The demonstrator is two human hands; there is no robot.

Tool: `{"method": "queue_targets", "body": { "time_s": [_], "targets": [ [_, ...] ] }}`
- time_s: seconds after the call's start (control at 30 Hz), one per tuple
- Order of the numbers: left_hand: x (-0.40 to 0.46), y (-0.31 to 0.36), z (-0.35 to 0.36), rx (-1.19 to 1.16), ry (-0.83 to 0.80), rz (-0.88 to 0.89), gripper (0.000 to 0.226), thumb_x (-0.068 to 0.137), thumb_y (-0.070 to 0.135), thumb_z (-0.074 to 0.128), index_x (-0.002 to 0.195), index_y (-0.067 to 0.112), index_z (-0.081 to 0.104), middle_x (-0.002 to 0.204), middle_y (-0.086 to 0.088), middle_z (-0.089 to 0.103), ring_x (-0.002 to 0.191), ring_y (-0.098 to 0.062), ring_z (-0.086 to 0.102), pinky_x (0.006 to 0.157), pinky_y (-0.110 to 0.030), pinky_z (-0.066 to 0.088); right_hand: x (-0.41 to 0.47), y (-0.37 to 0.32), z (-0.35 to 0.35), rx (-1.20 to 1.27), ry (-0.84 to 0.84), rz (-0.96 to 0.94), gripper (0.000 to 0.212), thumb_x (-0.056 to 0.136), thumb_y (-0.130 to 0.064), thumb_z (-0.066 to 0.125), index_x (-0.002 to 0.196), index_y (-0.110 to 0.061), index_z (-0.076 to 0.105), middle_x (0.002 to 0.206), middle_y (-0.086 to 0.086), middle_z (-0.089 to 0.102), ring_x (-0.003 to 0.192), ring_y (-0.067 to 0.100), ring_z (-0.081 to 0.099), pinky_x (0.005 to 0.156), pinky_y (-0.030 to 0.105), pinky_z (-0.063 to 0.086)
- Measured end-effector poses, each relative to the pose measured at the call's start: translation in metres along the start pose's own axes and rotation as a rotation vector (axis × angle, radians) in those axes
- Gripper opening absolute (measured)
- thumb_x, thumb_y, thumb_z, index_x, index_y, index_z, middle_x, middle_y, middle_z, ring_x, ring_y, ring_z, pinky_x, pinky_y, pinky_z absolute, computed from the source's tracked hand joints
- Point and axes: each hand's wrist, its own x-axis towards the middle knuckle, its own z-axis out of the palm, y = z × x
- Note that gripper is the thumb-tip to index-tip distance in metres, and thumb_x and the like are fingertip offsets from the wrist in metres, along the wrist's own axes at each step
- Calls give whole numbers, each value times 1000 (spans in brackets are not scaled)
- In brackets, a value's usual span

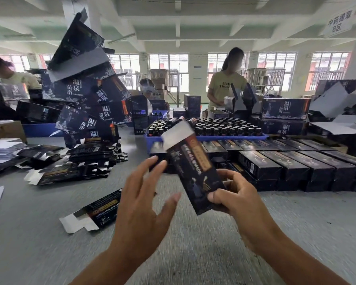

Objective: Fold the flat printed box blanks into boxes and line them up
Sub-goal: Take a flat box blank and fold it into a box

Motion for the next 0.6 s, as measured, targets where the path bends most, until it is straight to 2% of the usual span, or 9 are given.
{"method": "queue_targets", "body": {
  "time_s": [0.03, 0.1, 0.2, 0.27, 0.37, 0.5, 0.6],
  "targets": [
    [1, 0, -2, -96, 5, -134, 62, 94, 54, 56, 147, 28, 40, 150, 9, 40, 135, -7, 43, 108, -25, 39, 1, 1, -1, 24, -34, 24, 57, 59, -23, 73, 115, -26, 62, 95, -2, 76, 92, 16, 73, 73, 25, 59],
    [4, -1, -2, -357, -29, -352, 67, 86, 63, 59, 145, 41, 37, 140, 15, 50, 123, 1, 52, 104, -34, 47, 1, 3, 0, 13, -123, 63, 54, 58, -20, 75, 111, -20, 66, 98, 0, 77, 94, 20, 73, 77, 28, 59],
    [8, -4, -3, -708, -100, -522, 70, 80, 60, 68, 142, 44, 40, 126, 8, 67, 116, -5, 64, 102, -41, 51, -3, 7, 6, -150, -228, 93, 54, 57, -26, 79, 109, -22, 67, 101, -7, 77, 96, 11, 73, 88, 32, 54],
    [8, -6, -3, -745, -124, -523, 75, 80, 53, 67, 148, 38, 38, 121, 4, 72, 114, -12, 67, 100, -42, 52, -5, 9, 9, -274, -278, 93, 52, 59, -31, 82, 109, -30, 67, 104, -15, 75, 98, 4, 71, 93, 34, 50],
    [7, -8, -3, -728, -122, -502, 77, 76, 49, 72, 146, 40, 40, 117, 6, 73, 107, -11, 70, 92, -36, 58, -7, 10, 12, -389, -287, 51, 44, 75, -37, 84, 113, -39, 60, 108, -31, 69, 99, -11, 65, 88, 21, 50],
    [1, -9, 0, -691, -159, -444, 65, 73, 44, 76, 131, 49, 46, 113, 15, 72, 102, -9, 71, 81, -18, 56, -6, 3, 8, -281, -154, -77, 40, 80, -49, 78, 113, -50, 55, 111, -36, 64, 101, -13, 64, 68, 4, 51],
    [-4, -6, 3, -667, -190, -394, 56, 79, 40, 73, 126, 56, 47, 115, 19, 69, 105, -9, 69, 78, -16, 55, -4, -1, 5, -157, -105, -147, 31, 86, -37, 76, 99, -60, 59, 108, -31, 69, 100, -9, 66, 71, 4, 50]
  ]
}}
